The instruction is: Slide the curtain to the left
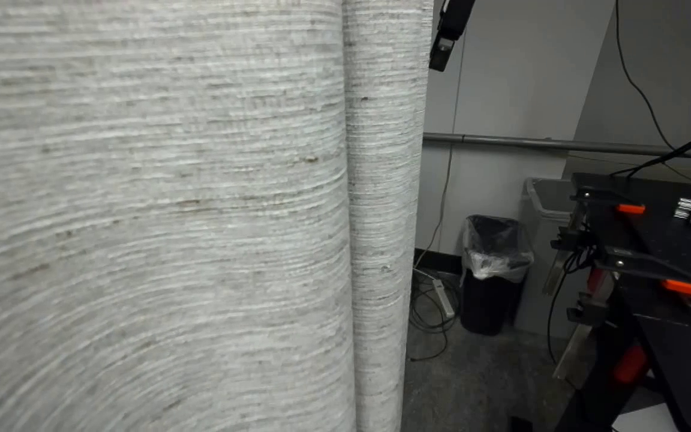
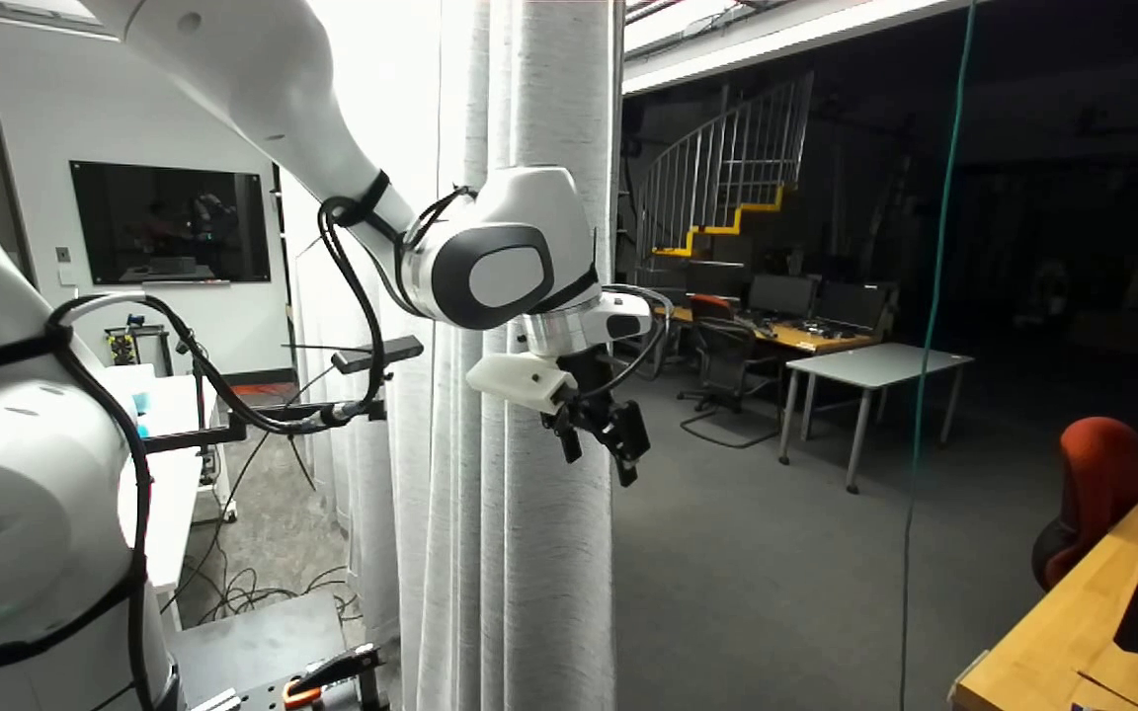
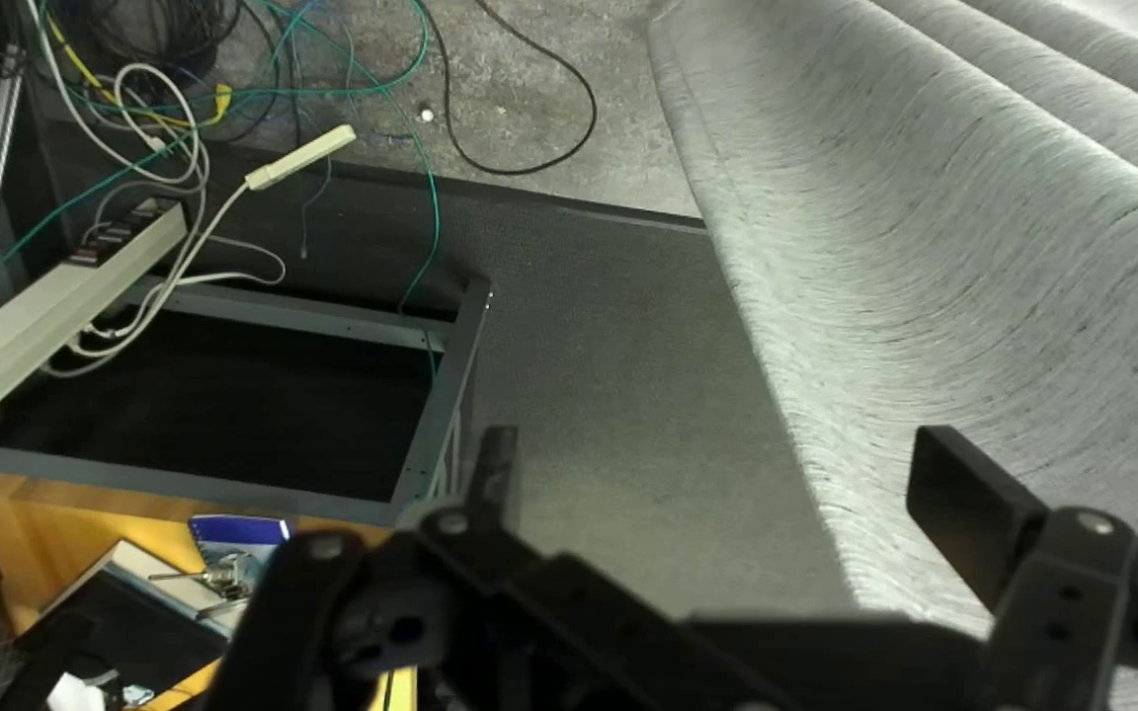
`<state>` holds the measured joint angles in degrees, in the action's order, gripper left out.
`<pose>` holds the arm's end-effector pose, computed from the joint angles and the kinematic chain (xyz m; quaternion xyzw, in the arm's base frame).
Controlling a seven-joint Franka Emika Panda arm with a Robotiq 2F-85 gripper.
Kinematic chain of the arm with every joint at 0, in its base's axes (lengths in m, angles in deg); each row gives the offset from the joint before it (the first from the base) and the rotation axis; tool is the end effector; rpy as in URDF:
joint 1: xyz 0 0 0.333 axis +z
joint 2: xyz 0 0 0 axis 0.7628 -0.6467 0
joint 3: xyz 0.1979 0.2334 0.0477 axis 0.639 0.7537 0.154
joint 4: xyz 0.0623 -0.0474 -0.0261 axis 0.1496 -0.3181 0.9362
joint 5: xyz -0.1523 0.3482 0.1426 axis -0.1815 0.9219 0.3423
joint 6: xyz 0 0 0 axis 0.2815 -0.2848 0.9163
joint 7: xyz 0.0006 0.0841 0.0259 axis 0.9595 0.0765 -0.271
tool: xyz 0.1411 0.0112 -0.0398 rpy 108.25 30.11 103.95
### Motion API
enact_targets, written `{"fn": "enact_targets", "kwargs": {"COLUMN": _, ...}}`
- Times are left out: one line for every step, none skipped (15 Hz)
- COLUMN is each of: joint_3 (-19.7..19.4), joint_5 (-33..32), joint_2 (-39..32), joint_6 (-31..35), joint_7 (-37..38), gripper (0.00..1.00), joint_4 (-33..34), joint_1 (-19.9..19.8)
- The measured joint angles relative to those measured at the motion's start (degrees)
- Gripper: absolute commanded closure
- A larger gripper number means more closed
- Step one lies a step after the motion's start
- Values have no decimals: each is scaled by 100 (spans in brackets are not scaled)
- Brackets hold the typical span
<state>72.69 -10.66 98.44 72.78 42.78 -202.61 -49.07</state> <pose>0.4548 0.0156 0.3187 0.9846 0.0920 0.1466 0.0239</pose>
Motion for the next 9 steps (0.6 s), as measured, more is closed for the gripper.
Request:
{"fn": "enact_targets", "kwargs": {"joint_3": 23, "joint_5": 32, "joint_2": 0, "joint_6": -167, "joint_7": 118, "gripper": 0, "joint_4": 76, "joint_1": 18}}
{"fn": "enact_targets", "kwargs": {"joint_3": 48, "joint_5": 69, "joint_2": -1, "joint_6": -346, "joint_7": 231, "gripper": 0, "joint_4": 168, "joint_1": 39}}
{"fn": "enact_targets", "kwargs": {"joint_3": 73, "joint_5": 112, "joint_2": -2, "joint_6": -534, "joint_7": 333, "gripper": 0, "joint_4": 267, "joint_1": 58}}
{"fn": "enact_targets", "kwargs": {"joint_3": 101, "joint_5": 150, "joint_2": -10, "joint_6": -703, "joint_7": 429, "gripper": 0, "joint_4": 365, "joint_1": 74}}
{"fn": "enact_targets", "kwargs": {"joint_3": 133, "joint_5": 186, "joint_2": -22, "joint_6": -849, "joint_7": 526, "gripper": 0, "joint_4": 460, "joint_1": 87}}
{"fn": "enact_targets", "kwargs": {"joint_3": 162, "joint_5": 219, "joint_2": -38, "joint_6": -979, "joint_7": 618, "gripper": 0, "joint_4": 546, "joint_1": 100}}
{"fn": "enact_targets", "kwargs": {"joint_3": 181, "joint_5": 236, "joint_2": -61, "joint_6": -1100, "joint_7": 704, "gripper": 0, "joint_4": 635, "joint_1": 105}}
{"fn": "enact_targets", "kwargs": {"joint_3": 190, "joint_5": 250, "joint_2": -91, "joint_6": -1224, "joint_7": 784, "gripper": 0, "joint_4": 736, "joint_1": 106}}
{"fn": "enact_targets", "kwargs": {"joint_3": 193, "joint_5": 259, "joint_2": -125, "joint_6": -1323, "joint_7": 858, "gripper": 0, "joint_4": 823, "joint_1": 106}}
